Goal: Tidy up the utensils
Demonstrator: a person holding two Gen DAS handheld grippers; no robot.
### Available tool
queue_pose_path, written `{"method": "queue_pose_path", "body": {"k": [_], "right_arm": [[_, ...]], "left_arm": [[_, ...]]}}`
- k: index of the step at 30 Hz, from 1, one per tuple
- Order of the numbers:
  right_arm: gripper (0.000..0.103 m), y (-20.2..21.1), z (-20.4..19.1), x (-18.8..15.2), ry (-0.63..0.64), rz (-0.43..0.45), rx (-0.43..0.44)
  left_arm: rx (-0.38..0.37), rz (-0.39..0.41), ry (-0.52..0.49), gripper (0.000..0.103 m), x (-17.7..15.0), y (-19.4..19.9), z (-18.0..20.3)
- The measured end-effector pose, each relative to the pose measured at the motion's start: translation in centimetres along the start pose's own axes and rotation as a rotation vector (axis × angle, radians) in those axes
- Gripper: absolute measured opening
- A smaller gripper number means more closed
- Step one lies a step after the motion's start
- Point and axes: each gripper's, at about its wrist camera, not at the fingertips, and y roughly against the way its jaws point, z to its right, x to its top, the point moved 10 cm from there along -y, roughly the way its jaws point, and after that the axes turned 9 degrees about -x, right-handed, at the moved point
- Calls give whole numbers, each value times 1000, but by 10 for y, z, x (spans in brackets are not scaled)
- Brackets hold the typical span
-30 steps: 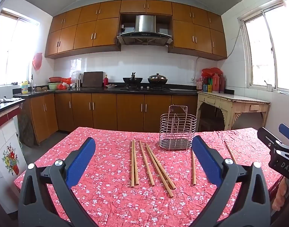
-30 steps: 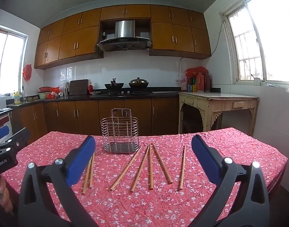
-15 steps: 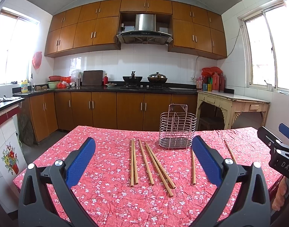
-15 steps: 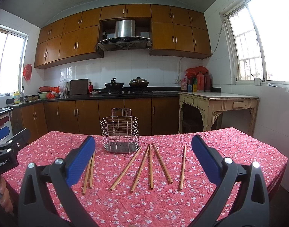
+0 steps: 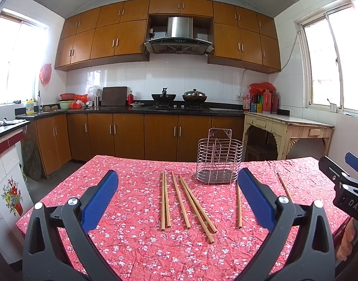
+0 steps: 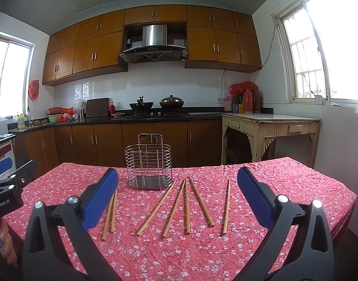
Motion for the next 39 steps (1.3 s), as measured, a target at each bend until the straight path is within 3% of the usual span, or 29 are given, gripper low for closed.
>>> {"method": "queue_pose_path", "body": {"k": [39], "right_arm": [[99, -4, 1, -8, -7, -7, -1]], "left_arm": [[-4, -8, 0, 101, -7, -1, 1]]}}
